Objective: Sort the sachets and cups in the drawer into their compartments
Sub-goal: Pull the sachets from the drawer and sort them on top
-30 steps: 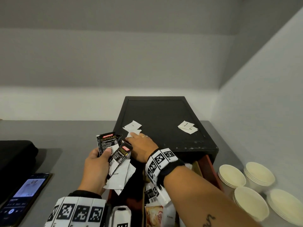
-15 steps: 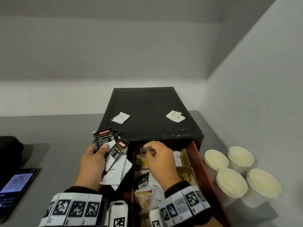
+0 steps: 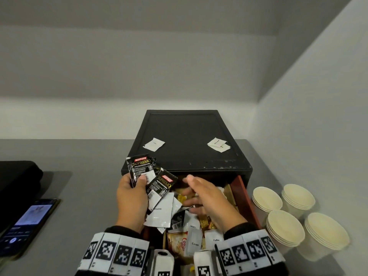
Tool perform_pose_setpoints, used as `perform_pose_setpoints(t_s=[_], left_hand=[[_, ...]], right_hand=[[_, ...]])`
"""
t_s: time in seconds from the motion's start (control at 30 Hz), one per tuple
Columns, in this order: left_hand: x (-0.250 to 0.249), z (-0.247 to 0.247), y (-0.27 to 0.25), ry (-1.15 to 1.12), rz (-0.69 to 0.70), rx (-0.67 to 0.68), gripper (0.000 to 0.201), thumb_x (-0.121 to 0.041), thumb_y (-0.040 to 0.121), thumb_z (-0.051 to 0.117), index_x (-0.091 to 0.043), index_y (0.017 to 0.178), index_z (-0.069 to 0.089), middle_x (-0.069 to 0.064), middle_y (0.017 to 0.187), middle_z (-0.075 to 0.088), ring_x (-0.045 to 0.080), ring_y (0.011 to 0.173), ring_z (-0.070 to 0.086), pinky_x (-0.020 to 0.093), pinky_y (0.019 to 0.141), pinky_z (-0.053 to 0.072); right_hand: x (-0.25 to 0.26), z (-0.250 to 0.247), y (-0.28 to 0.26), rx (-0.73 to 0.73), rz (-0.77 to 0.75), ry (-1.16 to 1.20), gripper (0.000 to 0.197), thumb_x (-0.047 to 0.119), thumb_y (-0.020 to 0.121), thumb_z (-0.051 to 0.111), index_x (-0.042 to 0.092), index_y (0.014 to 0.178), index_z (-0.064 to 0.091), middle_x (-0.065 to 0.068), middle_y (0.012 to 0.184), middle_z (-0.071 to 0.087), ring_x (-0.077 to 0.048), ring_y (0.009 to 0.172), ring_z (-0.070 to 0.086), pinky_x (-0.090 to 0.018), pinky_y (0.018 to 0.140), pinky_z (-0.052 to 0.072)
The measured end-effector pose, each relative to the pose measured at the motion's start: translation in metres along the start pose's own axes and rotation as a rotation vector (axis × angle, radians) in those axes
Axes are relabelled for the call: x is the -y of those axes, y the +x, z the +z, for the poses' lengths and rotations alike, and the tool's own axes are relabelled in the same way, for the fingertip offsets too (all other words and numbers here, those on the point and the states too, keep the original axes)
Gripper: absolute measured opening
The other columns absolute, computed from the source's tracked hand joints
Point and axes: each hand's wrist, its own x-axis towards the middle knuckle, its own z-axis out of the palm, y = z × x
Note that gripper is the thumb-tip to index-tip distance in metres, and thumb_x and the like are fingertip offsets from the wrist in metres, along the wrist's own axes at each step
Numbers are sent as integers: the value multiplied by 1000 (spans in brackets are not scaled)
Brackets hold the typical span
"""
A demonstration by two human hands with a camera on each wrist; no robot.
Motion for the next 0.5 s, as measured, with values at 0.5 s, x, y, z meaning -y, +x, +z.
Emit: perform_pose_setpoints(t_s=[0.5], left_hand=[[7,8,-1,-28,31,-42,10,-13,96,50,-18,91,56,4,73,59,19,60,53,31,55,45]], right_hand=[[17,28,14,-218,-110,28,12,14,96,47,21,88,51,-1,78,63,-9,64,60,-19,52,42]])
